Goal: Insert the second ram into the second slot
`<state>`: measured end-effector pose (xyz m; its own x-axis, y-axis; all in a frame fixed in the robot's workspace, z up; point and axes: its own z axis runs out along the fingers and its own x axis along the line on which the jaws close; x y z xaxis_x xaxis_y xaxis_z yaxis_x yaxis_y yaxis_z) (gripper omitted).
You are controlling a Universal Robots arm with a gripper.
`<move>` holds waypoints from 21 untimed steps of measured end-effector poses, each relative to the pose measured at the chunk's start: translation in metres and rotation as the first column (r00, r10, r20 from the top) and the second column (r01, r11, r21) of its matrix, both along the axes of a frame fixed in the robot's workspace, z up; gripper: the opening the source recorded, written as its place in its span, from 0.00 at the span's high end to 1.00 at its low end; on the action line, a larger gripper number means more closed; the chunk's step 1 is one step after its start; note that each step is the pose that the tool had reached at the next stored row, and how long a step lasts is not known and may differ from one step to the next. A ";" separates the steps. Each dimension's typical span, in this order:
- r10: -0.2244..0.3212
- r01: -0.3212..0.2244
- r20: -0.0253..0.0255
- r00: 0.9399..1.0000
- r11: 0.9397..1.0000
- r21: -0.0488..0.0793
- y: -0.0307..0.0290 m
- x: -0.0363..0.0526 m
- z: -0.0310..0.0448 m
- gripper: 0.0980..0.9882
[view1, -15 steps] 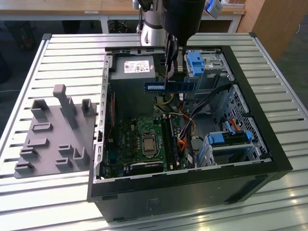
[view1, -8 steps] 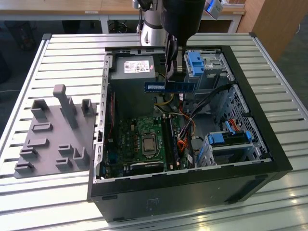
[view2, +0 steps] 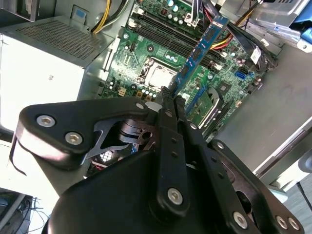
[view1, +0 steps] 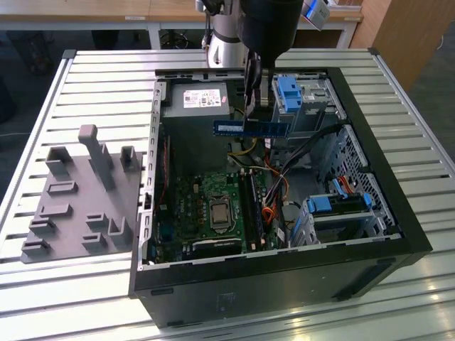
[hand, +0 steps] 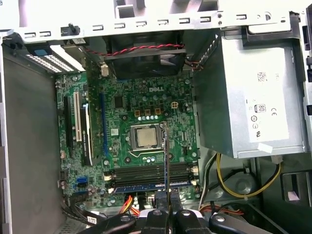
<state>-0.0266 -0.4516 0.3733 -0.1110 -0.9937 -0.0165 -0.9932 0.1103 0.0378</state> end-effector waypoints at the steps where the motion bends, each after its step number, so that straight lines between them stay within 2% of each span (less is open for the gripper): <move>1: -0.004 0.004 0.000 1.000 1.000 0.000 0.0000 0.0000 0.0000 0.96; 12: -0.053 0.053 0.000 0.999 0.999 0.000 0.0000 -0.0001 0.0000 0.96; 21: -0.122 0.122 0.000 0.992 0.992 -0.001 0.0000 -0.0001 -0.0001 0.96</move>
